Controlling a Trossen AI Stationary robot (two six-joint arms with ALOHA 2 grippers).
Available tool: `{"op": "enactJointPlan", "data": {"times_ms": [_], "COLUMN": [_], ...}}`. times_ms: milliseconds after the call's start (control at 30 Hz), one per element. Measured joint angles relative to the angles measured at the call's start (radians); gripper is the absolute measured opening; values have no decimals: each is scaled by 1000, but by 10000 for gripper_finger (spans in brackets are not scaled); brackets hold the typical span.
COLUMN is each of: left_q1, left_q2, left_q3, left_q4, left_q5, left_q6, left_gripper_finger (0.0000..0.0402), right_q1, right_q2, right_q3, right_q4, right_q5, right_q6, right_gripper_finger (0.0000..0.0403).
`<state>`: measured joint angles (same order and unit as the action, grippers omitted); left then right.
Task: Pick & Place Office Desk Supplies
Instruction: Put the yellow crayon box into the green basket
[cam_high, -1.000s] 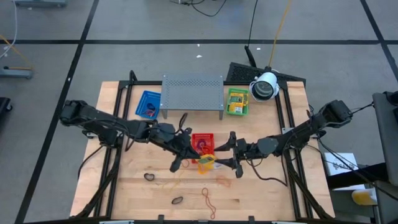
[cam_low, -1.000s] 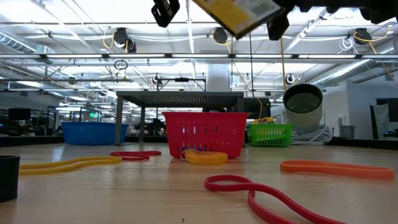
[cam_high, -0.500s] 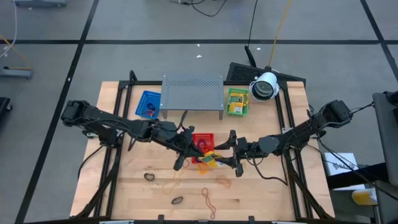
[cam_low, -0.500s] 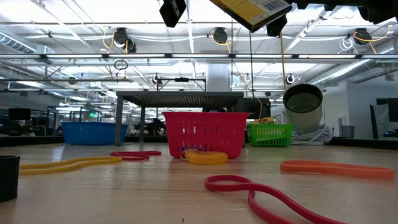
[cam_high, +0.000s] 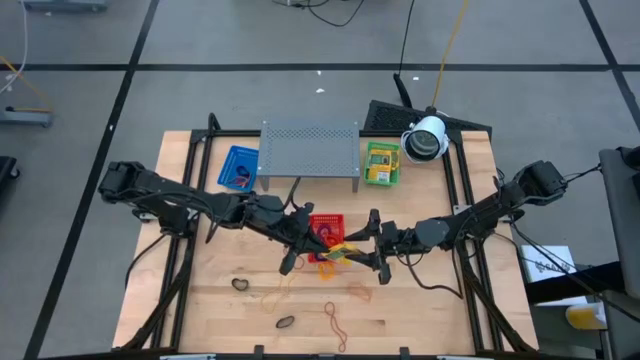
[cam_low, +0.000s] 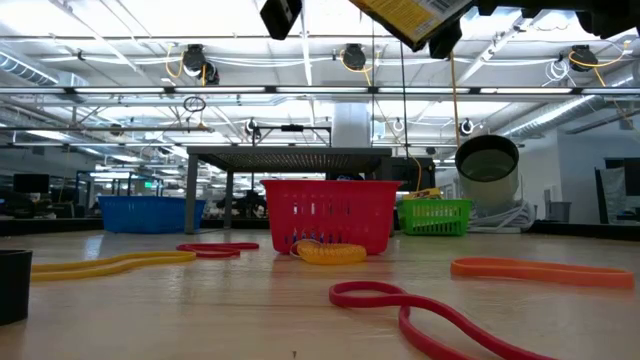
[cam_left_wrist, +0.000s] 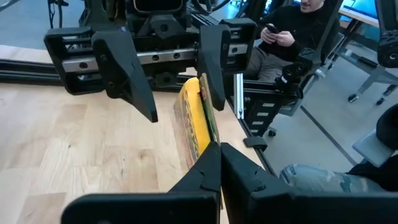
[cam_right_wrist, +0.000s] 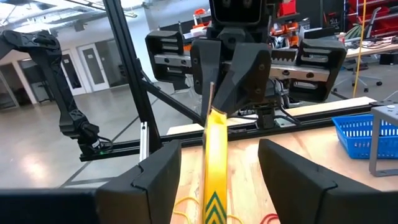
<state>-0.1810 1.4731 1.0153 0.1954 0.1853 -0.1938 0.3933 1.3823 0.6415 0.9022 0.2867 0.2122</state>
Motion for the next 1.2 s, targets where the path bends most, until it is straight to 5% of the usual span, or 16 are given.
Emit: {"op": "enactJointPlan", "data": {"times_ms": [200, 400, 733, 1200], "left_q1": [0, 0, 0, -5], "left_q2": [0, 0, -1, -2], "left_q3": [0, -1, -1, 0], "left_q4": [37, 124, 191, 225], "left_q5": [31, -13, -10, -27], "left_q6": [2, -9, -74, -263], "left_gripper_finger": [0, 14, 96, 174], "right_q1": [0, 7, 78, 136], "right_q2": [0, -1, -27, -302], "right_q3": [0, 0, 0, 0], "right_q4": [-24, -30, -34, -502], "right_q5": [4, 3, 157, 789], "right_q6": [7, -12, -106, -331], "right_gripper_finger": [152, 26, 21, 21]}}
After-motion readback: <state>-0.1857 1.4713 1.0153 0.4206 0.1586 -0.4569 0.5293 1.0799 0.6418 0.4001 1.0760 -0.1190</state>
